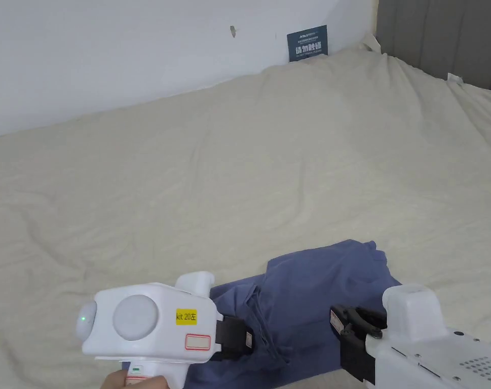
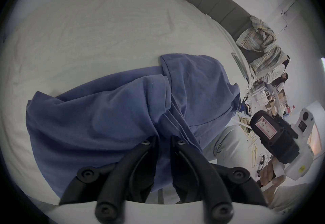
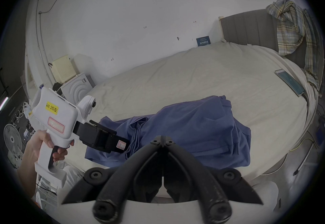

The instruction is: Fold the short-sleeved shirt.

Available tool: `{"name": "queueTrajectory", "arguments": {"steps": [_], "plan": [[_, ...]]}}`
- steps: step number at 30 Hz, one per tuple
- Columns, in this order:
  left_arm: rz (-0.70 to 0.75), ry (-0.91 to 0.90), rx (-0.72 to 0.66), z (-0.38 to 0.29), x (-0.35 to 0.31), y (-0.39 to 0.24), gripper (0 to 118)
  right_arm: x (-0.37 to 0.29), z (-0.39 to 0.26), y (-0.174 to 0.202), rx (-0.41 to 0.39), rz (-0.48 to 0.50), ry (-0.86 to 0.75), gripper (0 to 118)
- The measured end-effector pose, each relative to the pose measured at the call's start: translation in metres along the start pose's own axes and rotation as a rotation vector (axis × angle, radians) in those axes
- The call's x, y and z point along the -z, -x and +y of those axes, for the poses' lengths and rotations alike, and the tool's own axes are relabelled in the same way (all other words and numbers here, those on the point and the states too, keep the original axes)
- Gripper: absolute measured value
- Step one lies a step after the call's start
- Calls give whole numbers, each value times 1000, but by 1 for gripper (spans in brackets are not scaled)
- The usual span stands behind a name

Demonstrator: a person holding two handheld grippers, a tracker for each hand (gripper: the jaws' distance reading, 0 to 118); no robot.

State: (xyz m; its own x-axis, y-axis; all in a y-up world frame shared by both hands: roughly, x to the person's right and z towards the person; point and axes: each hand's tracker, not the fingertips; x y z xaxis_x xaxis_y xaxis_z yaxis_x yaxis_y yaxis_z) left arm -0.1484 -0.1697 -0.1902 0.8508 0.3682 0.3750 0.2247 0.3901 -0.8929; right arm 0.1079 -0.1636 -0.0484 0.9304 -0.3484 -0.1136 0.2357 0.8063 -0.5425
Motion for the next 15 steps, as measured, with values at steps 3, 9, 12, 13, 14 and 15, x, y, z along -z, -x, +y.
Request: {"name": "queueTrajectory", "arguments": {"steps": [3, 9, 12, 13, 14, 15], "plan": [[2, -10, 7, -2, -5, 0, 17, -1, 0, 3, -14, -2, 2, 0], [-234, -149, -117, -8, -54, 26, 17, -5, 5, 19, -57, 10, -31, 0], [-286, -243, -173, -20, -90, 54, 17, -6, 7, 29, -89, 8, -60, 0], [-274, -275, -202, -25, -100, 65, 17, -6, 8, 33, -97, 9, -68, 0], [-257, -302, -224, -30, -109, 77, 17, -6, 8, 37, -102, 12, -76, 0], [-244, -313, -252, -35, -116, 87, 17, -7, 8, 39, -106, 15, -83, 0]]}}
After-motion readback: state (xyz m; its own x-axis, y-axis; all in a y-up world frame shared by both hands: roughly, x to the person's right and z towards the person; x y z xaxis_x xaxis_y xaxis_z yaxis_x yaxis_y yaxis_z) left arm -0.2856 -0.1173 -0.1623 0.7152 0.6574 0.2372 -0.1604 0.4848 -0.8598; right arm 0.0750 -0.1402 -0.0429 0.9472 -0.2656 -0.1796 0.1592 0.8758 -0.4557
